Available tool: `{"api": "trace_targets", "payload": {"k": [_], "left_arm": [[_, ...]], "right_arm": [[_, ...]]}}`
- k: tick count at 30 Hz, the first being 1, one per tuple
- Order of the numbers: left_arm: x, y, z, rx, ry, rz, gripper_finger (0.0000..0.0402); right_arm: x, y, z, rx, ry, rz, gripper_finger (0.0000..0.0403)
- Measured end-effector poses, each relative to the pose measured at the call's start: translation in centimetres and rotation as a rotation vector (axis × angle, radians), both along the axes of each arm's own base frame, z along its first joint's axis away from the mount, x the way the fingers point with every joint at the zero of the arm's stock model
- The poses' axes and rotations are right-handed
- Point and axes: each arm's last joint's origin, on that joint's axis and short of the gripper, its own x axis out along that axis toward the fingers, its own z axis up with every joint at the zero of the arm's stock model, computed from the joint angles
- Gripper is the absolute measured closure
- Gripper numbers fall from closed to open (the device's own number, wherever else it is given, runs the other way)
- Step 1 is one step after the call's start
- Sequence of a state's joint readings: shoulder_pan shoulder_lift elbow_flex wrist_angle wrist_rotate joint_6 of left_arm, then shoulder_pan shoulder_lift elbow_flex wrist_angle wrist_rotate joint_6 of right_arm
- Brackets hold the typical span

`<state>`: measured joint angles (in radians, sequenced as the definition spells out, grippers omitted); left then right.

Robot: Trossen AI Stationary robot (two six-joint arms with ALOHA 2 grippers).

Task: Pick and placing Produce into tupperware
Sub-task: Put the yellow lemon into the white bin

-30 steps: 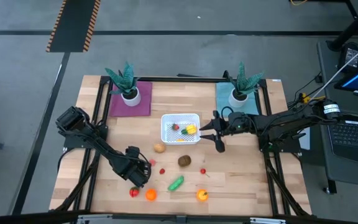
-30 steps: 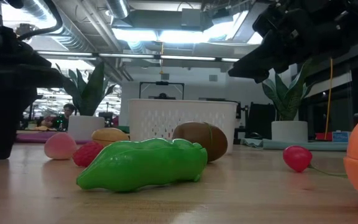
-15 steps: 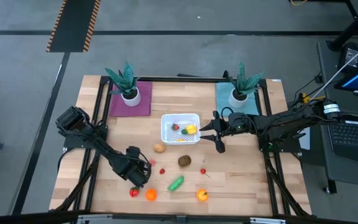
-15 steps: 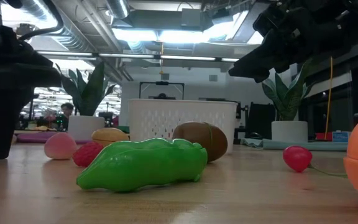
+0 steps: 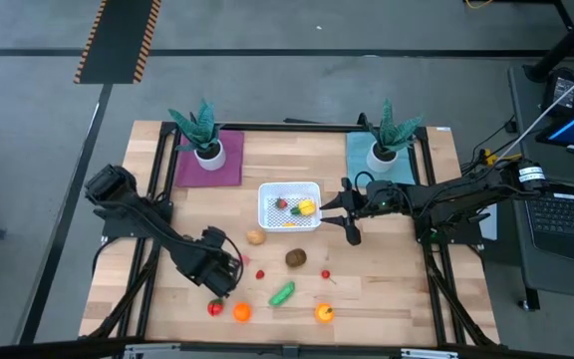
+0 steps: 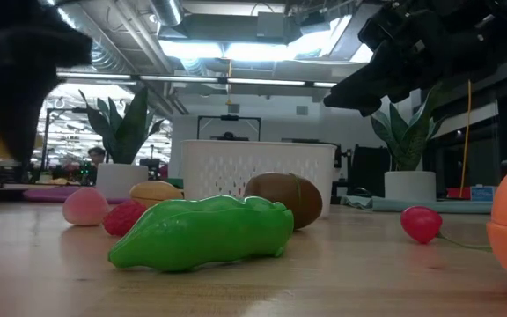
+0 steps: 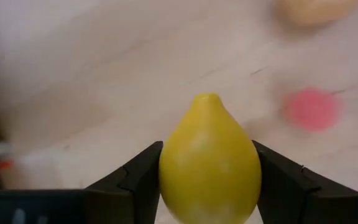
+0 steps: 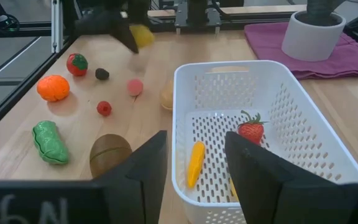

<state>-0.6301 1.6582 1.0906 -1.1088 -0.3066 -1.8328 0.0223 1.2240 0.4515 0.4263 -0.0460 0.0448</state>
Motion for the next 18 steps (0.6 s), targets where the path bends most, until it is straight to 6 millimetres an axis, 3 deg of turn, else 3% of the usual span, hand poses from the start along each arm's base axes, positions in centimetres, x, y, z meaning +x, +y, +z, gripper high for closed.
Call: {"api": "trace_targets", "payload": {"k": [4, 18], "left_arm": [[-0.1, 0.3, 1.5, 0.062, -0.111, -0.065, 0.0205], [2.6, -0.8, 2.7, 0.463, -0.42, -0.445, 0.0205]], "right_arm": [[0.0, 0.0, 0.0, -0.003, 0.0, 0.001, 0.024], [0.0, 0.0, 0.0, -0.029, -0.006, 0.011, 0.024]]}}
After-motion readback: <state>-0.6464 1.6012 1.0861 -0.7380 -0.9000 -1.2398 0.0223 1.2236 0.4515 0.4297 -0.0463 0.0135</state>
